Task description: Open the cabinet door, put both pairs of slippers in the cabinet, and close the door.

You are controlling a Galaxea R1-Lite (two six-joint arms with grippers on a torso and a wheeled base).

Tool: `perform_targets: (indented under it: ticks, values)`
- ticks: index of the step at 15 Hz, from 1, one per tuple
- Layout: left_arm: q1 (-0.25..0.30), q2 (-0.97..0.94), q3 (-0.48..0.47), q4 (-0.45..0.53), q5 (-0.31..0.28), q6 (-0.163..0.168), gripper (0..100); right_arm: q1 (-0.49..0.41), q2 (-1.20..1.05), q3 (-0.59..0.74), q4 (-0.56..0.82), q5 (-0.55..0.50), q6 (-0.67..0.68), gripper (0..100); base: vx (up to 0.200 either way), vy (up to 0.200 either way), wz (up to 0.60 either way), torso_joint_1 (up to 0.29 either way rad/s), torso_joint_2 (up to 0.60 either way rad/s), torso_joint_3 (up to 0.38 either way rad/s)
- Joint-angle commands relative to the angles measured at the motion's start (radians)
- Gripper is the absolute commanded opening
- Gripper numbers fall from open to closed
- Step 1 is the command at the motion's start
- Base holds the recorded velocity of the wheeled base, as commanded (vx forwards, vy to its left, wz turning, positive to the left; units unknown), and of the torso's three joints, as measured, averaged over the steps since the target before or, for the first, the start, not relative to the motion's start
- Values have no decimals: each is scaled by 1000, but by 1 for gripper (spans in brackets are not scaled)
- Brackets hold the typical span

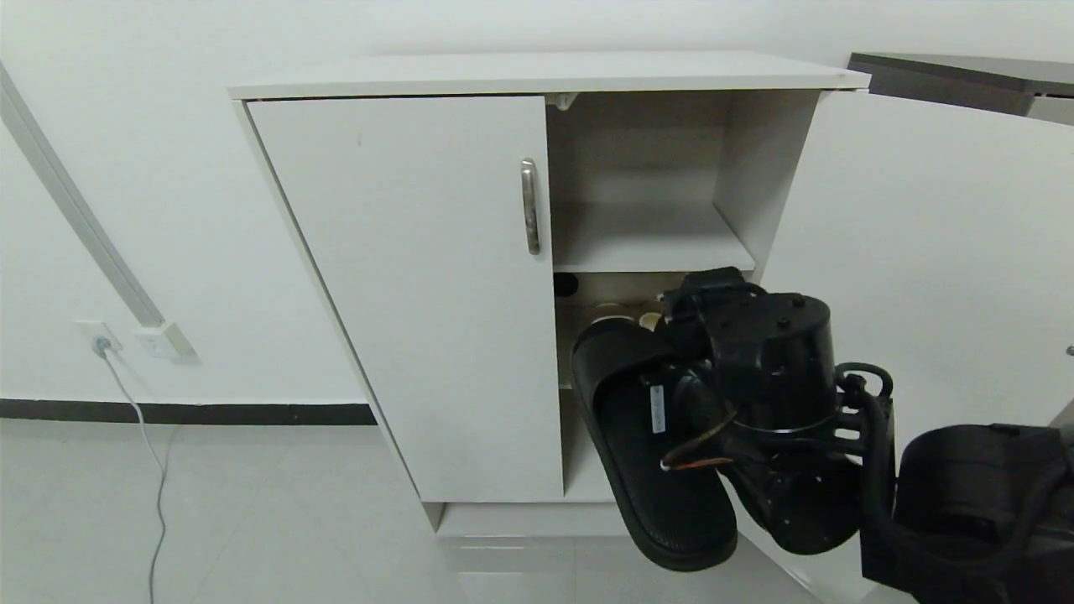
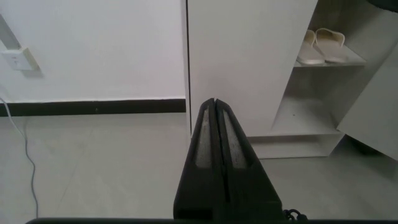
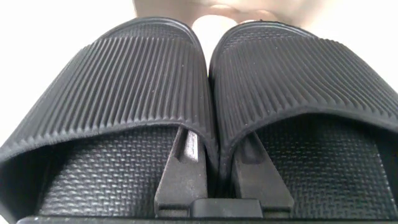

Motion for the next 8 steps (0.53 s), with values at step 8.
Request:
perform_targets:
  ticks: [8]
  values:
    - [0, 0, 0, 0, 3, 2, 0, -47, 54, -344, 244, -76, 30, 0, 0, 0, 0, 0, 0, 0]
